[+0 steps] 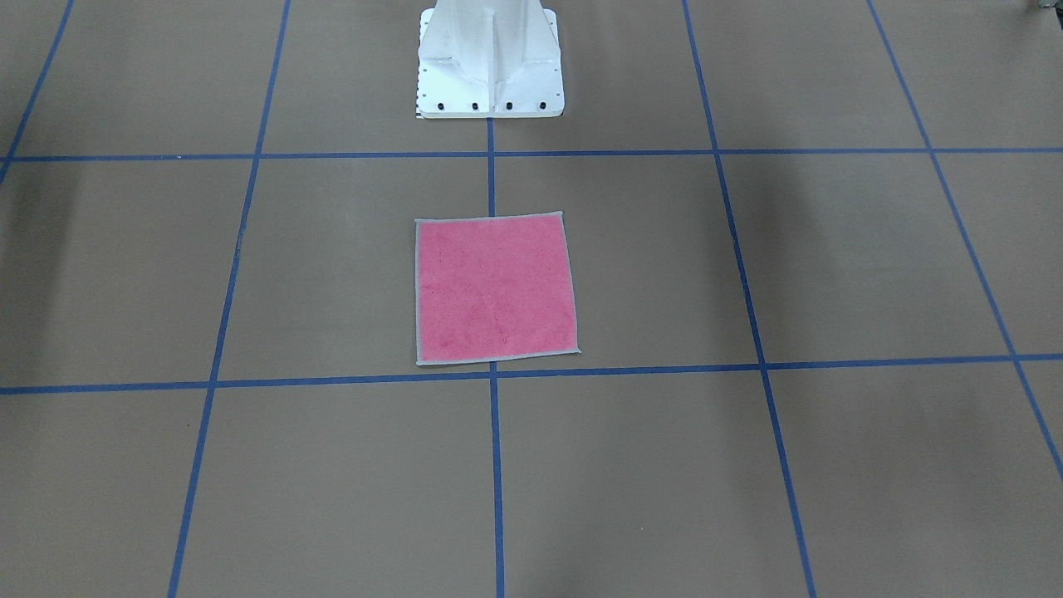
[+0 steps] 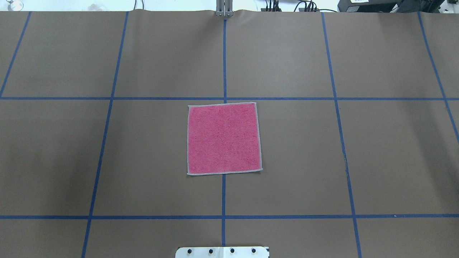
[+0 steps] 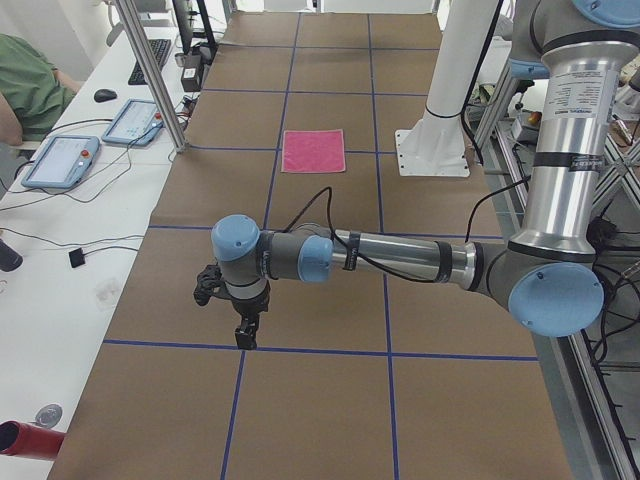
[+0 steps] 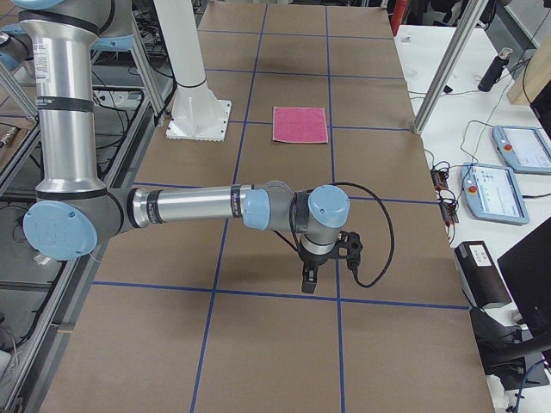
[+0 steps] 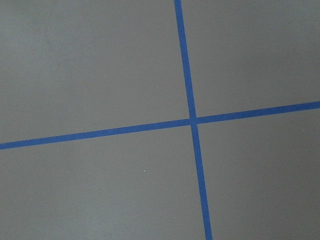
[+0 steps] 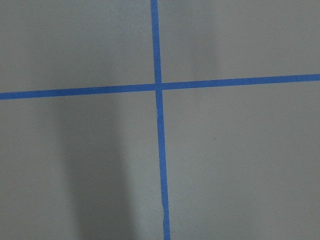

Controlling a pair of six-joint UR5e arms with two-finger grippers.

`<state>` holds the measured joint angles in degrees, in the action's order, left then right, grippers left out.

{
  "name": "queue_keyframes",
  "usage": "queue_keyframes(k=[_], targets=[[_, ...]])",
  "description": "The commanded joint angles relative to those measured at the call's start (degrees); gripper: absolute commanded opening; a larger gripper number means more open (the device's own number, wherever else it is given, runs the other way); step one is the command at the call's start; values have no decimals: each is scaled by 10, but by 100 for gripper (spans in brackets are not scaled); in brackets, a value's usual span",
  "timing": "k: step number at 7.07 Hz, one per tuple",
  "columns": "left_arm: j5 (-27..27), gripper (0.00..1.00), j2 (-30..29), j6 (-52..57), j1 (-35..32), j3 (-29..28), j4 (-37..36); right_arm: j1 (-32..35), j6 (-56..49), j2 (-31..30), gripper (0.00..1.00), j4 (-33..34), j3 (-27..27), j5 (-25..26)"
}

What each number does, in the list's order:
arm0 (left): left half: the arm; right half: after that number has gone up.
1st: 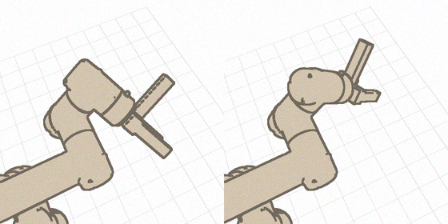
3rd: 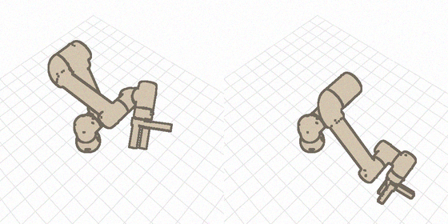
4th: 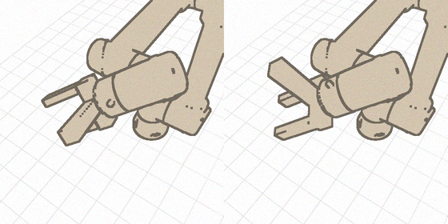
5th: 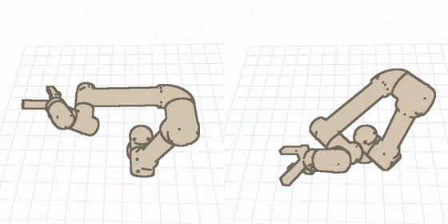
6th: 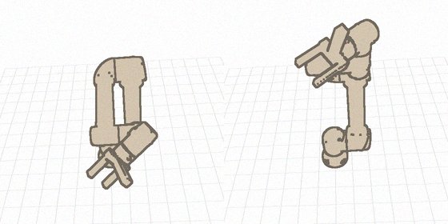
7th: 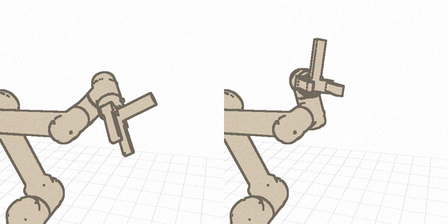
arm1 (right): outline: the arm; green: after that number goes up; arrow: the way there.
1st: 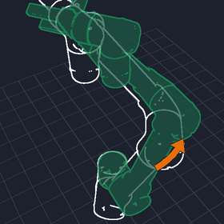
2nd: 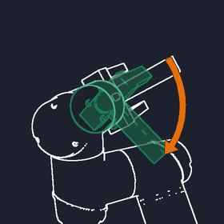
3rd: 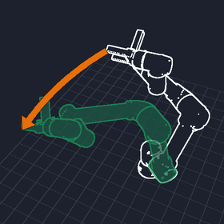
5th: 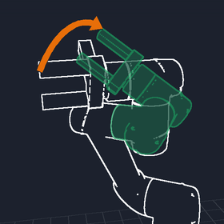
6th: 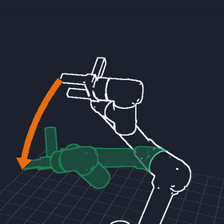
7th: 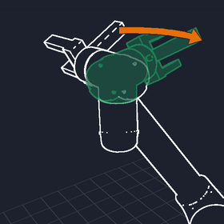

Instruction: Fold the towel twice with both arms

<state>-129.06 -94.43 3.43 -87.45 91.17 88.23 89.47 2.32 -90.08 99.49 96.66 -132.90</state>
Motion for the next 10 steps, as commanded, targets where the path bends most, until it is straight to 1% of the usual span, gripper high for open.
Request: queue_keyframes(k=[1,7,8,9,10], targets=[[-1,100,1,0,0,0,0,0,0,0,100,0,0,0],[-2,100,-2,-1,2,9,8,0,4,6,100,0,7,1],[-1,100,-4,-2,3,7,26,0,4,8,100,0,11,1],[-2,100,-5,-4,4,7,48,-1,7,21,100,1,18,4],[-3,100,-21,-4,6,9,43,-1,7,46,100,2,18,4]])
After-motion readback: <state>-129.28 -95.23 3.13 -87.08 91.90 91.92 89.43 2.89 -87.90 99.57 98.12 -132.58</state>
